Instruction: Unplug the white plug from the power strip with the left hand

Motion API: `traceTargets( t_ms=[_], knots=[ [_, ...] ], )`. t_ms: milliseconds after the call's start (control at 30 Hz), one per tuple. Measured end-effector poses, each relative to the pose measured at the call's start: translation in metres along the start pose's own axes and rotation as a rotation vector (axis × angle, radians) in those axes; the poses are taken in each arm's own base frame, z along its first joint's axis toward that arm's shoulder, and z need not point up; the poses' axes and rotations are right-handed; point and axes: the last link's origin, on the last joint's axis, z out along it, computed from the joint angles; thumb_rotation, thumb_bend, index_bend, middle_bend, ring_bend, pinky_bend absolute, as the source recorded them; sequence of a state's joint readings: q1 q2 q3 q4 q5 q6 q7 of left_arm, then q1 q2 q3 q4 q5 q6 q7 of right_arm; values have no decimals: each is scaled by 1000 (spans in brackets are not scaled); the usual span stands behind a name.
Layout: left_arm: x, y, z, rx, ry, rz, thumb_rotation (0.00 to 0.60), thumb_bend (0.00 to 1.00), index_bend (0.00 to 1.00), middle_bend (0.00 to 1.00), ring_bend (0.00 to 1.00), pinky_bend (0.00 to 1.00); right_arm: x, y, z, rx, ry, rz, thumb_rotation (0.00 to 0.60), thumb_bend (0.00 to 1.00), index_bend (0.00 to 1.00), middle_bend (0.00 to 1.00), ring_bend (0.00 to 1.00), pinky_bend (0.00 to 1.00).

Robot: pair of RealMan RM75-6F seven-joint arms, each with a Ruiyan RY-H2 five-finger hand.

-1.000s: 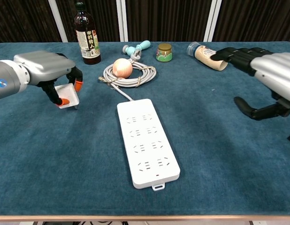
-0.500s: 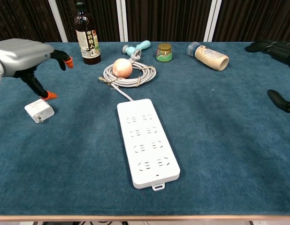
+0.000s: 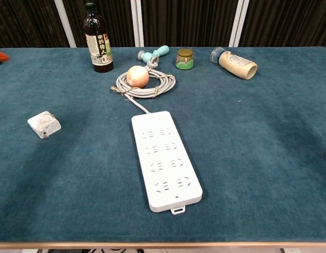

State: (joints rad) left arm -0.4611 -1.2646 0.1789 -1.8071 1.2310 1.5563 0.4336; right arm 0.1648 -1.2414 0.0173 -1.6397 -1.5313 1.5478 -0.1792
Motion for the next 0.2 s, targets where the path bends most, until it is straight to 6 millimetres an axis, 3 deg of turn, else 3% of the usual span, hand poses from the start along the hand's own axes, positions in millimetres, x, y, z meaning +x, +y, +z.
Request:
traceTargets(
  t_ms=[200],
  knots=[
    [12,-38,-33,49,47,5,600,0,0,0,0,0,16,28,-18,-62,8,-19,600,214,0,0,0,0]
  ],
)
